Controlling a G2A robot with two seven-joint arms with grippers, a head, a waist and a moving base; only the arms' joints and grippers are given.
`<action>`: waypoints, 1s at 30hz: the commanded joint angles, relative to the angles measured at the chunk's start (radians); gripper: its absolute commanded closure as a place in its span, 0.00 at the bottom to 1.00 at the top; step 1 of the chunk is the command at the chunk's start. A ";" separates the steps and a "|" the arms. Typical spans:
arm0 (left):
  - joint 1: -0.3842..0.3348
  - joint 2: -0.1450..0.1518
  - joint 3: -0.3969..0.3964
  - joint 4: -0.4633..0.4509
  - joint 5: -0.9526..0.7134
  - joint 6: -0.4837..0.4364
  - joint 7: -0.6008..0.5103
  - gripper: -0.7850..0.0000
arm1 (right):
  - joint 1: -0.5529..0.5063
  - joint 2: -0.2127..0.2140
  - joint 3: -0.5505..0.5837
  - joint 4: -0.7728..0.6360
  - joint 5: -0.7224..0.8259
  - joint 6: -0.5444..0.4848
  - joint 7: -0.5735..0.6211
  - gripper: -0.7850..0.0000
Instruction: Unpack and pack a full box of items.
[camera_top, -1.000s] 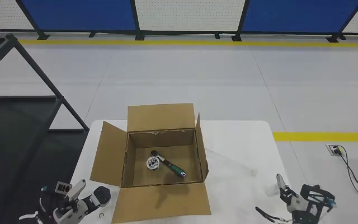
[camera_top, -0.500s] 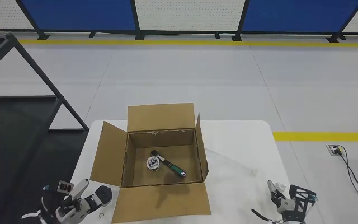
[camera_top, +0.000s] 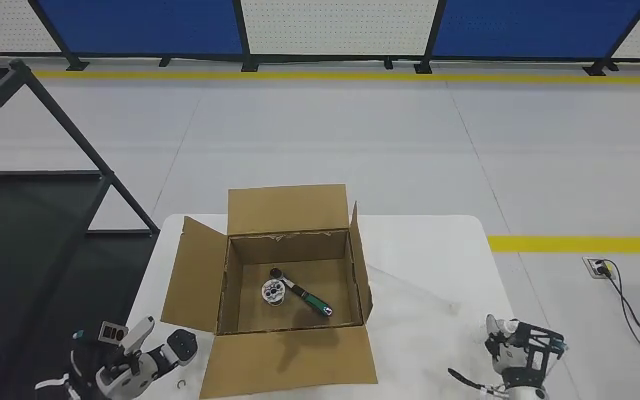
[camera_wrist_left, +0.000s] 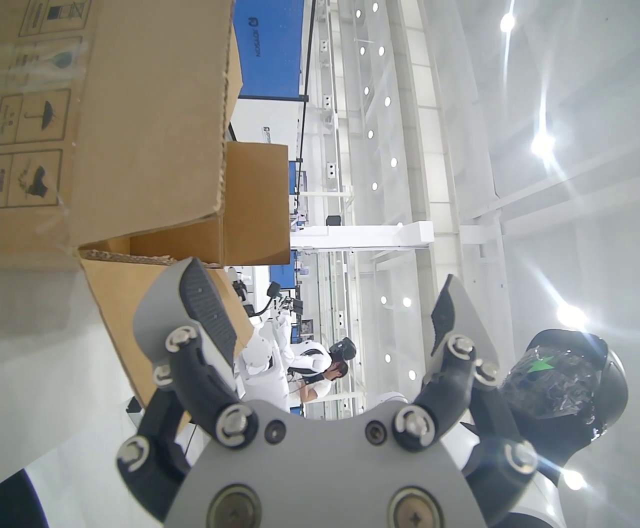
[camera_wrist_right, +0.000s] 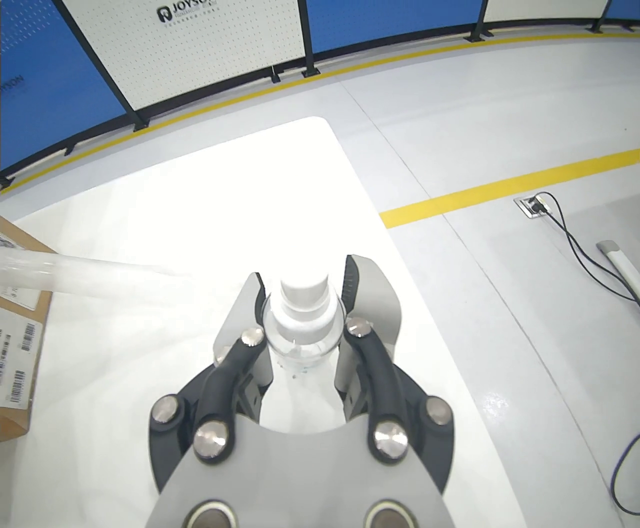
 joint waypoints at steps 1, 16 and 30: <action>0.000 0.000 0.000 0.000 -0.001 0.000 0.000 0.00 | -0.013 0.001 -0.008 -0.065 -0.009 -0.019 -0.013 1.00; 0.006 0.002 -0.036 0.025 -0.054 -0.017 0.000 0.00 | 0.072 0.002 -0.376 -0.570 -0.321 -0.227 0.035 1.00; 0.019 0.000 -0.128 0.077 -0.171 -0.047 0.006 0.00 | 0.590 -0.072 -0.766 -0.202 -0.322 -0.151 0.449 1.00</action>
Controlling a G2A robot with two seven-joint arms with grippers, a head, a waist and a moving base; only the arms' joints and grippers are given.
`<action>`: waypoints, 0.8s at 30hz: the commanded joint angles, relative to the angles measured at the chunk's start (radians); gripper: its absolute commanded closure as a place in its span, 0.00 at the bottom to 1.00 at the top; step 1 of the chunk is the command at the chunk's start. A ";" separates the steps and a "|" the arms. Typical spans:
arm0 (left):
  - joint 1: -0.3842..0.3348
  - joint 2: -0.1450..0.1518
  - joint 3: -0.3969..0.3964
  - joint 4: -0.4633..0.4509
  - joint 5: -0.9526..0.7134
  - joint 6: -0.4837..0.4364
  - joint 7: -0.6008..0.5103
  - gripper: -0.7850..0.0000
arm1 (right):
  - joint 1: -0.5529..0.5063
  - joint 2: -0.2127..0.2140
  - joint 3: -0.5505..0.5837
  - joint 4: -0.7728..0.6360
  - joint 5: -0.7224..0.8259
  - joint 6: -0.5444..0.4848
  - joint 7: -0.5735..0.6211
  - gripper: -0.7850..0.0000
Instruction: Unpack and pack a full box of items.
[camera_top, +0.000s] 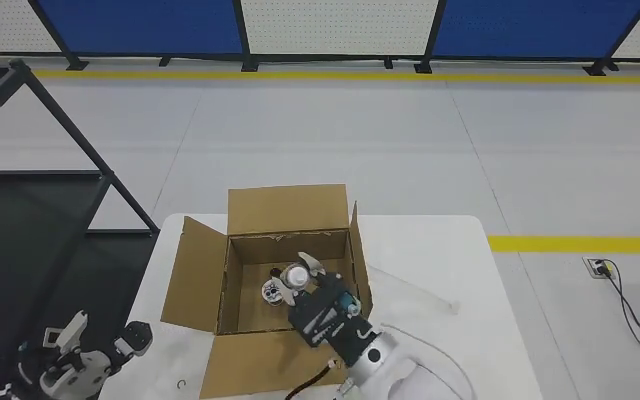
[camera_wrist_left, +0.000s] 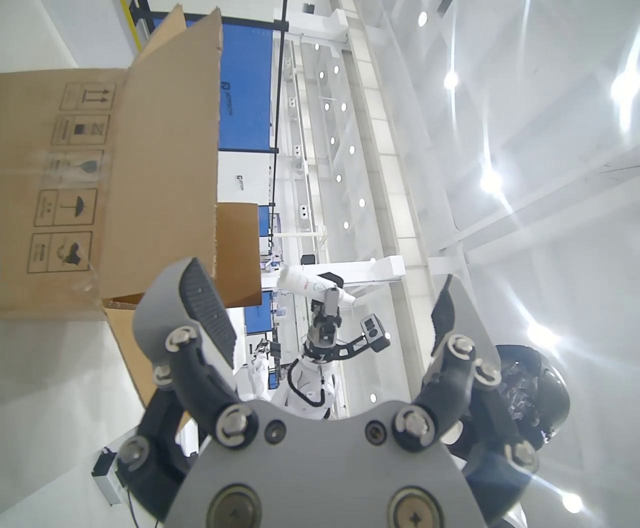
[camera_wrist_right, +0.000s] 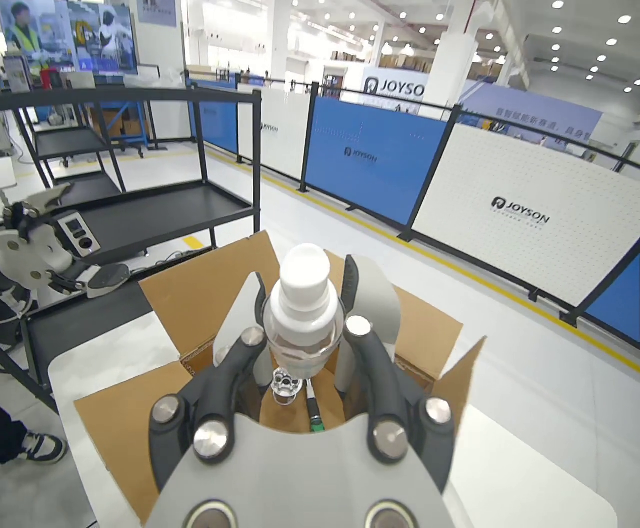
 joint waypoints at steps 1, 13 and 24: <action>0.004 -0.001 -0.005 0.003 -0.006 -0.004 -0.003 0.00 | 0.068 -0.014 -0.028 0.080 0.026 0.031 0.034 1.00; 0.023 -0.004 -0.012 0.006 -0.018 -0.014 -0.017 0.00 | 0.281 -0.082 -0.099 0.430 0.094 0.209 0.099 1.00; 0.025 -0.004 -0.012 0.005 -0.017 -0.010 -0.018 0.00 | 0.281 -0.082 -0.099 0.430 0.094 0.209 0.099 1.00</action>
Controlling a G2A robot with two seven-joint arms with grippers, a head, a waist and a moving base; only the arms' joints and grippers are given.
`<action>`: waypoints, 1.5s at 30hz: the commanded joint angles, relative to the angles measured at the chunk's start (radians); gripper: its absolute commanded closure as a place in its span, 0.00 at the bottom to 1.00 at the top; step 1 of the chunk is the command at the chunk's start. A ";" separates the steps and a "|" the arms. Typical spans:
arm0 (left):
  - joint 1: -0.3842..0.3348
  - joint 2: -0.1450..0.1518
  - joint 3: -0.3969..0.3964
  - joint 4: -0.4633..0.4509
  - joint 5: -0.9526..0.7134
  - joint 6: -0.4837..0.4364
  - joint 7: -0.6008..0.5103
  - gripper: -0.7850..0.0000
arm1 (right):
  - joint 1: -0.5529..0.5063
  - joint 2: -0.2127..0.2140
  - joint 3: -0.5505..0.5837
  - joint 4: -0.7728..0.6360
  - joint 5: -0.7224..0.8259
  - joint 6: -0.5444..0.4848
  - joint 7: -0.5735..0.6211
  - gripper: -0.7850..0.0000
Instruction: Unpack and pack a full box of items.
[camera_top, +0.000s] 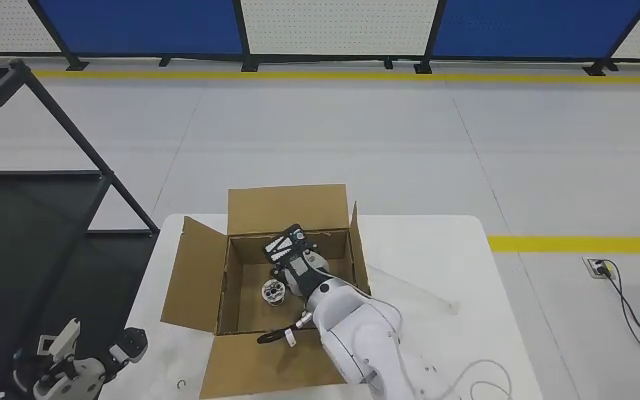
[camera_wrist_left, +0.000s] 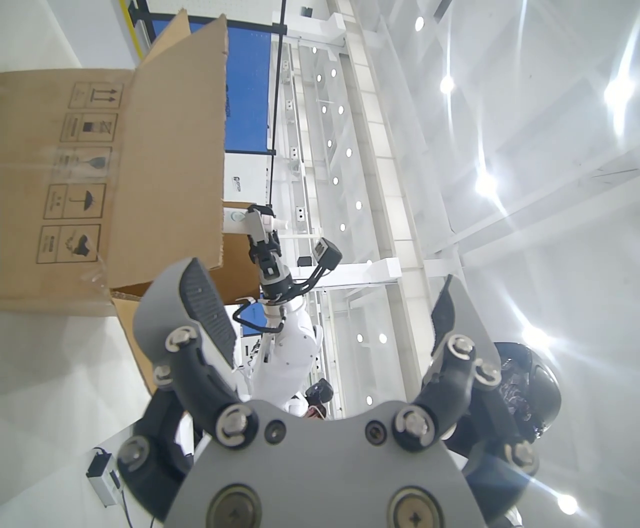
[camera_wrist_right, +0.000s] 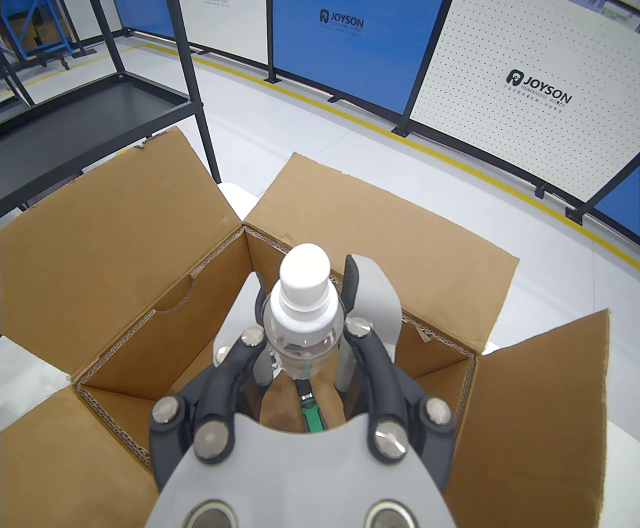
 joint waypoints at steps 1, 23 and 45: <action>0.000 0.000 0.000 0.000 0.000 0.000 0.000 0.00 | 0.000 0.000 0.000 0.000 0.000 0.000 0.000 1.00; 0.000 0.000 0.000 0.000 0.000 0.000 0.000 0.00 | 0.210 -0.127 -0.072 0.638 0.146 0.120 -0.101 1.00; 0.000 0.000 0.000 0.000 0.000 0.000 0.000 0.00 | 0.006 -0.096 0.043 0.335 0.032 0.077 -0.148 0.00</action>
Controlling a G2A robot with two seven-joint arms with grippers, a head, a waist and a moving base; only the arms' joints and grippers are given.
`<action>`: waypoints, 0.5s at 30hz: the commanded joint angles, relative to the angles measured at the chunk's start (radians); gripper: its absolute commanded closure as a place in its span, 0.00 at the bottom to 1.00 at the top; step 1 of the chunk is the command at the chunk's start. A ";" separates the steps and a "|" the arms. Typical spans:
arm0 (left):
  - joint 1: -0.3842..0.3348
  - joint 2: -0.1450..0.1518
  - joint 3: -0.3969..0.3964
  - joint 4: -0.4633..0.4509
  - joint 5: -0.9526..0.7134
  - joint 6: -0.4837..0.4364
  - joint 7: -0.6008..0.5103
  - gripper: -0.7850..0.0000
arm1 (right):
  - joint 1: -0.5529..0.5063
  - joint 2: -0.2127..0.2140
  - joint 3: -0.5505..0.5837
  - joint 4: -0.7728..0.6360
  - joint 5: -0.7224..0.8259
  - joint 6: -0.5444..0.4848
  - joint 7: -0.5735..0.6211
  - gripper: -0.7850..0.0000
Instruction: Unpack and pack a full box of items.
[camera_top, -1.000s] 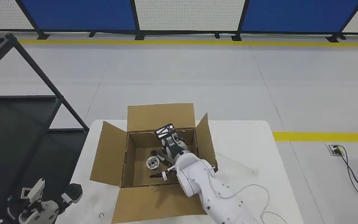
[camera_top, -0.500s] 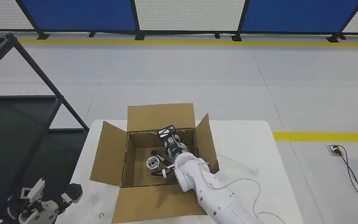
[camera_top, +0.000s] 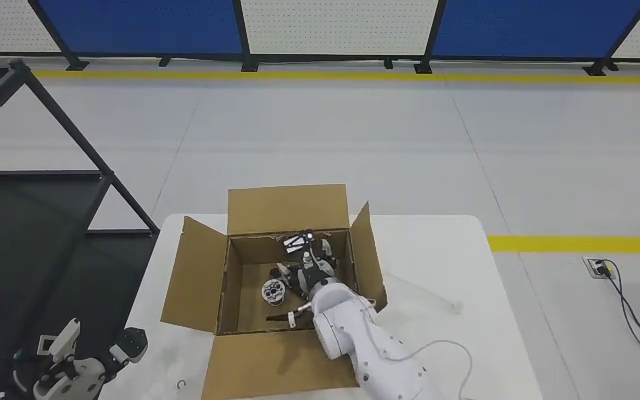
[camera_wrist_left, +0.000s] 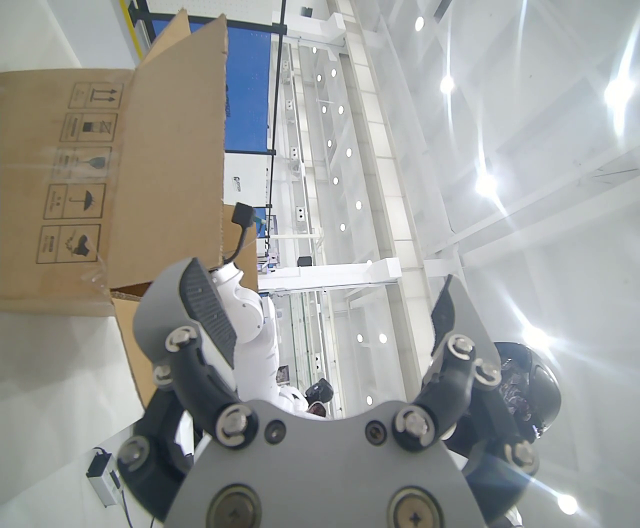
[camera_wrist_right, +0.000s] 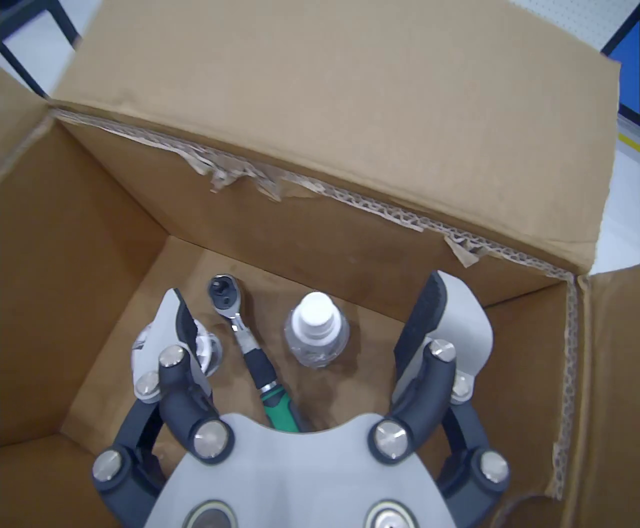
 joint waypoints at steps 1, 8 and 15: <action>0.000 0.000 0.000 0.000 0.000 0.000 0.000 0.00 | -0.065 0.017 0.028 -0.132 -0.040 -0.025 0.002 0.00; 0.000 0.000 0.000 0.000 0.000 0.000 0.000 0.00 | -0.275 0.068 0.141 -0.565 -0.080 -0.207 0.046 0.00; 0.000 0.000 0.000 0.000 0.000 0.000 0.000 0.00 | -0.346 0.087 0.288 -0.773 0.083 -0.295 0.084 0.00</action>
